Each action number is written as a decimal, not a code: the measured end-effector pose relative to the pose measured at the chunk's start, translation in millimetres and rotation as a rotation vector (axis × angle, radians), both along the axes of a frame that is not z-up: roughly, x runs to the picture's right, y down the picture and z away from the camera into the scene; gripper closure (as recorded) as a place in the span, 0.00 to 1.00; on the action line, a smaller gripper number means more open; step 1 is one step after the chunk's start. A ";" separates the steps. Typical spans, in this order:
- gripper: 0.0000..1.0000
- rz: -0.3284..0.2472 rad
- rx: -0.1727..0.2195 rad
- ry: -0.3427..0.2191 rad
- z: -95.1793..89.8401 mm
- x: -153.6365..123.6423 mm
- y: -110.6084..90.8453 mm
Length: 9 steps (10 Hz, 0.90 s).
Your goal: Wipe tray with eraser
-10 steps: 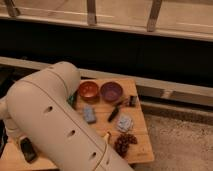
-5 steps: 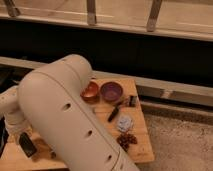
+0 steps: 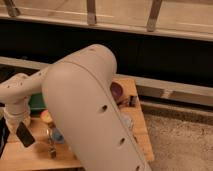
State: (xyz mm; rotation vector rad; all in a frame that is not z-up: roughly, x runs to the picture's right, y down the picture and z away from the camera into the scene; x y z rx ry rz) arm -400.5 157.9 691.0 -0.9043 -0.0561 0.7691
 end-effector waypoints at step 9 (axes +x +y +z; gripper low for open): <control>0.94 0.181 0.128 -0.012 -3.5 76.9 -125.4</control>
